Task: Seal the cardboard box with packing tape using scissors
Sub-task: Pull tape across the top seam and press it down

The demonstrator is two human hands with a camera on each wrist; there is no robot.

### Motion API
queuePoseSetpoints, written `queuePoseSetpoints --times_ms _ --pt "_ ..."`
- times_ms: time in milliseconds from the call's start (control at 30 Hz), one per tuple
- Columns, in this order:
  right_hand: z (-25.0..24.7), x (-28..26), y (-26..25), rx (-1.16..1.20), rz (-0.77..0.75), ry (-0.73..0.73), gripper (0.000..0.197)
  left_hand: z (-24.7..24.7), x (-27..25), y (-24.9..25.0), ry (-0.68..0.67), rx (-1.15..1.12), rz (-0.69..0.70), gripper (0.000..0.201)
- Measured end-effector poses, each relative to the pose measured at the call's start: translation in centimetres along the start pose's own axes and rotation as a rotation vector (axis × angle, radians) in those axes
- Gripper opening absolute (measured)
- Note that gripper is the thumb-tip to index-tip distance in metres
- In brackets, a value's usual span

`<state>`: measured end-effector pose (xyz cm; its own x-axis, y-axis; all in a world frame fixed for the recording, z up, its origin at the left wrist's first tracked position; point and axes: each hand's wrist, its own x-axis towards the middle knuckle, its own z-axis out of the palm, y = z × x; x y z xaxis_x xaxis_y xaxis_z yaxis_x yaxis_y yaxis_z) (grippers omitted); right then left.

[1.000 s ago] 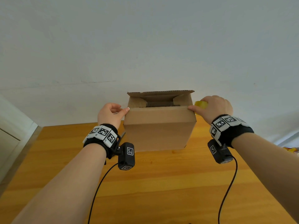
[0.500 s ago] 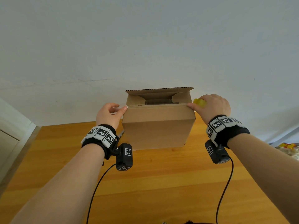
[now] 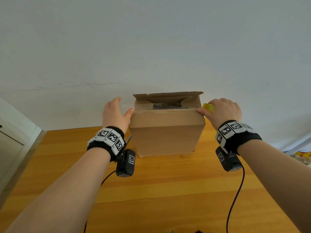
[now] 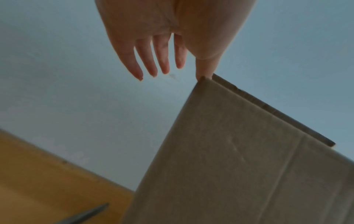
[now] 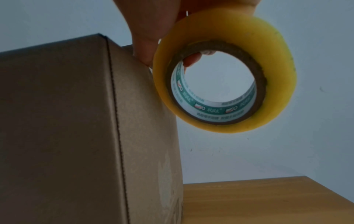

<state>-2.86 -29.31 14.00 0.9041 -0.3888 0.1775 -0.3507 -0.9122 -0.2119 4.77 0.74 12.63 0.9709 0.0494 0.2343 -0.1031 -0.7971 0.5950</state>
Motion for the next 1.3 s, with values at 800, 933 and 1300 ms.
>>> queuePoseSetpoints --times_ms 800,933,1300 --pt "0.3 -0.3 0.2 0.018 -0.050 0.017 0.056 -1.2 0.4 1.5 -0.083 0.364 0.328 0.026" --pt "0.4 -0.3 0.2 0.010 -0.062 0.028 0.054 -1.2 0.3 1.3 -0.075 0.381 0.324 0.017" --pt "0.6 -0.4 0.3 0.048 -0.040 0.037 0.054 -1.1 -0.2 1.4 -0.009 0.430 0.374 0.009"
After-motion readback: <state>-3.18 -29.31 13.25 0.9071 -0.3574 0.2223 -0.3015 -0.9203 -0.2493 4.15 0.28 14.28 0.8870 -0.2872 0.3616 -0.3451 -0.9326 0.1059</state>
